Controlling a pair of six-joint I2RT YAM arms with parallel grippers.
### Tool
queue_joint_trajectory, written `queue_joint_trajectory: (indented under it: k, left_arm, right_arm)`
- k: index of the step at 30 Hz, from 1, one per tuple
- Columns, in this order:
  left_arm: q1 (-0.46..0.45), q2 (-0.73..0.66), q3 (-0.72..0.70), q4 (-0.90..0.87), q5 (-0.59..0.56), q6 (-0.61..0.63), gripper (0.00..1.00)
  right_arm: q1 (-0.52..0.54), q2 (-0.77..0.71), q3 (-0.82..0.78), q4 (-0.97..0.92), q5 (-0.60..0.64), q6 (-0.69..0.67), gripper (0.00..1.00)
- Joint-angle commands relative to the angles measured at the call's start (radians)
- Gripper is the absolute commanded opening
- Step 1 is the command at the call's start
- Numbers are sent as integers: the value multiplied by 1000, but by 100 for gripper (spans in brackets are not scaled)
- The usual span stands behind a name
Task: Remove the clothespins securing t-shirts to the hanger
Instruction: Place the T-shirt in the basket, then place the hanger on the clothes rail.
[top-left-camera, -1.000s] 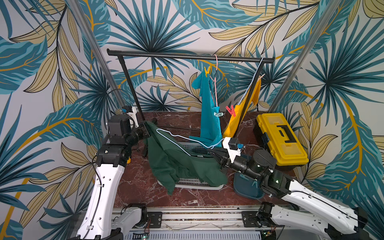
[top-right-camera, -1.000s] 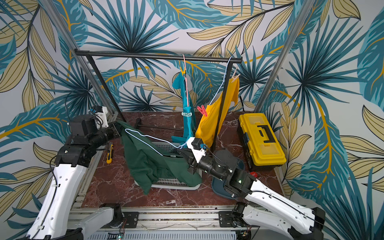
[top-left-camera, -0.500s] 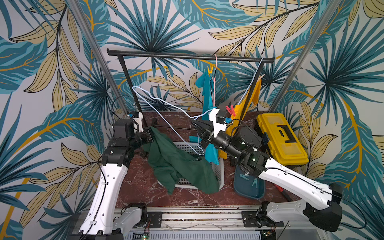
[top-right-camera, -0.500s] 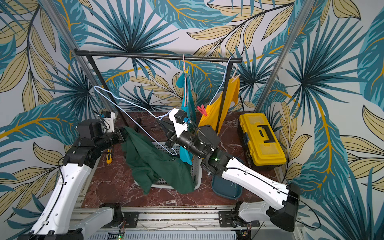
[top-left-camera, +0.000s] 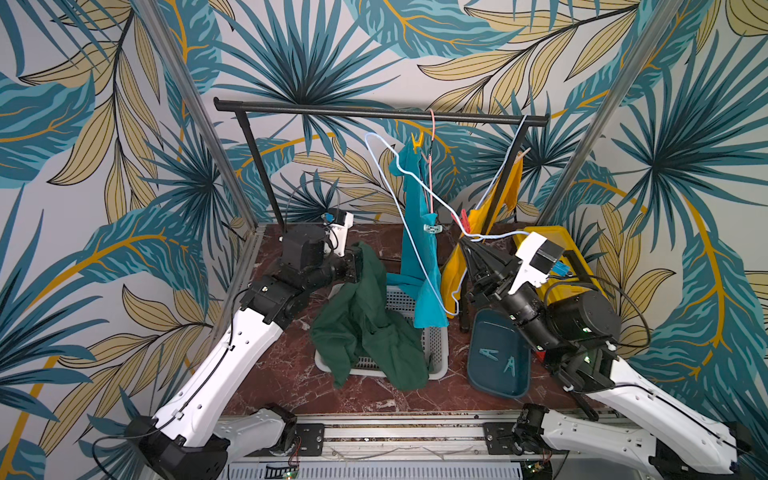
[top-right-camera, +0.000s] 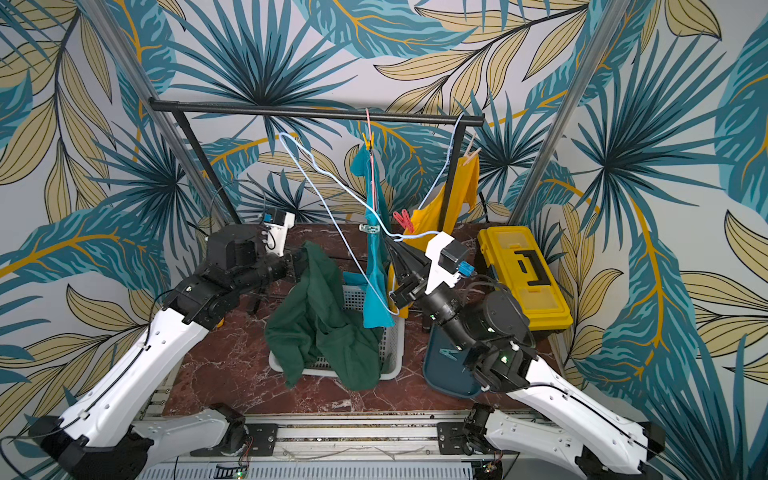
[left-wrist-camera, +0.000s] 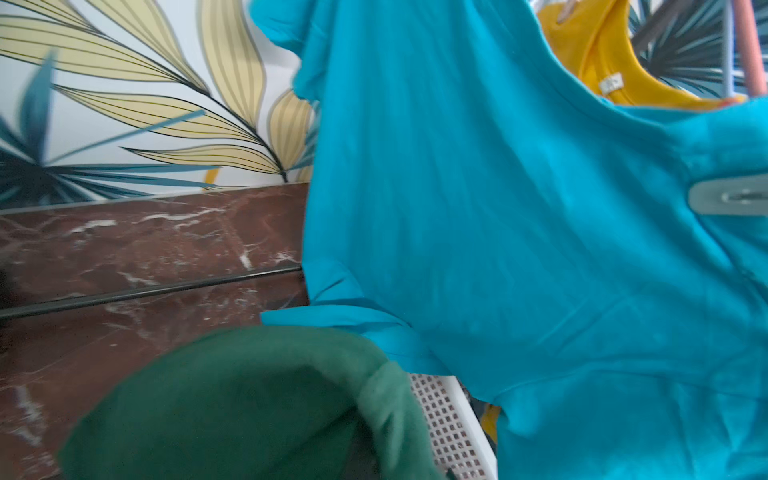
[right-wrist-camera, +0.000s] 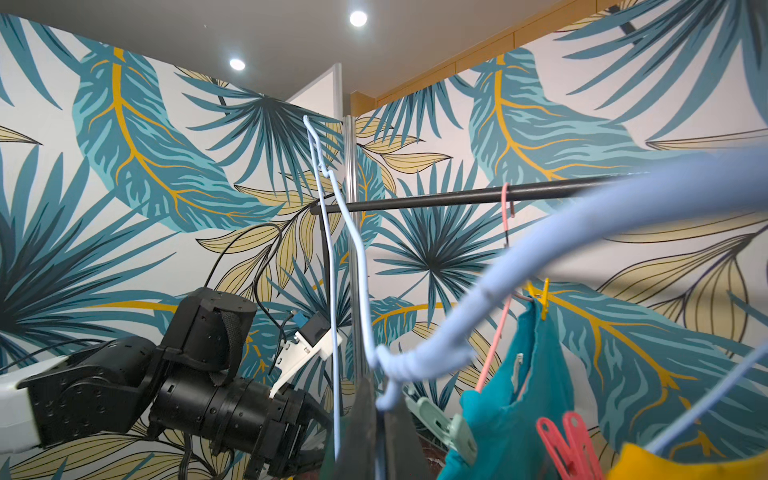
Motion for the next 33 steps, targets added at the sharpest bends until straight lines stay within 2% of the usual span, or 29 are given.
queue_joint_trajectory:
  k: [1,6,10,13,14,16,18,21,24,26,29,33]
  left_arm:
    - [-52,4,-91,78,-50,-73,0]
    - [-110,-50,-272,149,-75,-171,0]
    - [-184,4,-350,152,-84,-231,0]
    - [-182,47,-362,110,-70,-233,37]
    - [-177,46,-354,86,-79,-214,53]
    - [-161,28,-335,56,-94,-175,74]
    - [-141,10,-314,46,-89,-118,100]
    - [-85,-15,-259,-3,-46,-29,99]
    - [11,-49,-201,-79,-1,32,99]
    - [106,-82,-184,-89,110,67,100]
    - [222,-112,-152,-88,319,123,100]
    - [274,-119,-87,-90,560,204,100]
  right_arm:
    - [2,-59,-38,-81,55,-12,0]
    - [1,-108,-39,-176,71,-15,0]
    - [2,-104,-30,-269,19,-1,0]
    - [2,-114,-37,-335,-20,47,0]
    - [2,-128,-50,-348,-21,64,0]
    - [1,-162,-79,-365,-2,96,0]
    - [1,-190,-84,-420,0,111,0]
    - [1,-241,-94,-481,4,144,0]
    - [2,-295,-103,-543,18,173,0]
    - [1,-315,-82,-619,36,198,0]
    - [1,-336,-56,-714,2,233,0]
    - [1,-356,-41,-807,-72,263,0]
